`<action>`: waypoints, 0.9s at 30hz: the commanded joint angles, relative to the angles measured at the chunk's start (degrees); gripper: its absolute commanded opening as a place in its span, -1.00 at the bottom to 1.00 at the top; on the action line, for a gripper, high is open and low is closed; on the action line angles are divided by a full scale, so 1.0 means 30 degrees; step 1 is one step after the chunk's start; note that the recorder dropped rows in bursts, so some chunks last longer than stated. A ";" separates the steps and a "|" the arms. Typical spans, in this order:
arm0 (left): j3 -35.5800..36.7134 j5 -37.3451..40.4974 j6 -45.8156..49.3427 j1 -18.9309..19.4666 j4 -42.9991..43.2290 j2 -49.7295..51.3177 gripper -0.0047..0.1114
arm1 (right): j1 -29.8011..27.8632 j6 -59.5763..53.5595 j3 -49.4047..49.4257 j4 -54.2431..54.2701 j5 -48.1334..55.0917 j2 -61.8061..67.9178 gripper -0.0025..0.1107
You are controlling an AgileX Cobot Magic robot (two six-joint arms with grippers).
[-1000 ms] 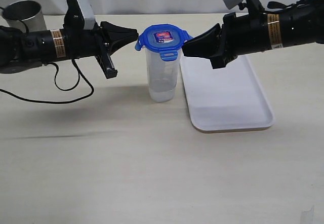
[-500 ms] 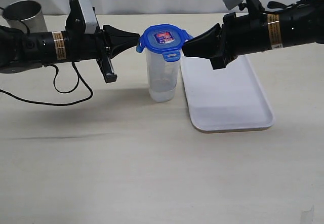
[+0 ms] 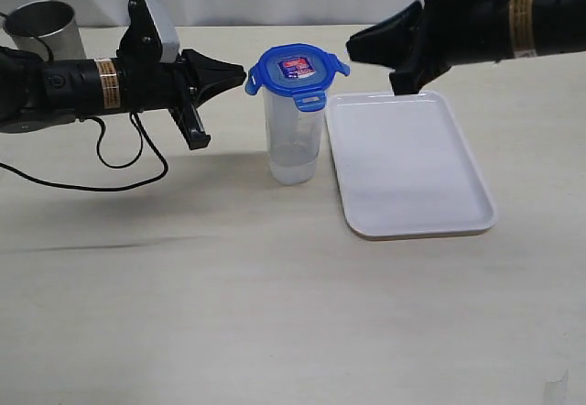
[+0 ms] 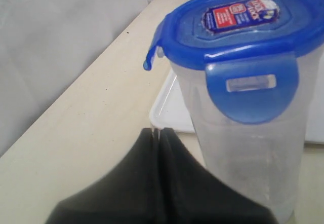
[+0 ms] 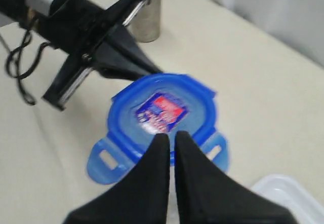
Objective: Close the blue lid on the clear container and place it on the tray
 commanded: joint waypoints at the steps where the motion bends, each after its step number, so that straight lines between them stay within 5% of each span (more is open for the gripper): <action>1: 0.0076 -0.0026 -0.0110 -0.0019 -0.0466 -0.0013 -0.92 | 0.0836 0.1424 -0.0070 -0.0028 0.7870 -0.2320 -0.88; 6: 0.0076 -0.0022 -0.0110 -0.0019 -0.0466 -0.0013 -0.92 | 0.3625 0.2918 -0.0370 0.0709 1.9434 -0.3511 -0.88; 14: 0.0076 0.0014 -0.0110 -0.0019 -0.0420 -0.0013 -0.92 | 0.5307 -1.5886 -0.7624 1.7388 3.1961 -0.0804 -0.88; 21: 0.0076 0.0014 -0.0110 -0.0019 -0.0452 -0.0013 -0.92 | 0.5615 -2.9421 -1.4063 3.3921 3.4835 0.1696 -0.88; 27: 0.0076 -0.0034 -0.0110 -0.0019 -0.0454 -0.0013 -0.92 | 0.8542 -2.9993 -1.5719 3.3039 3.6634 0.3866 -0.88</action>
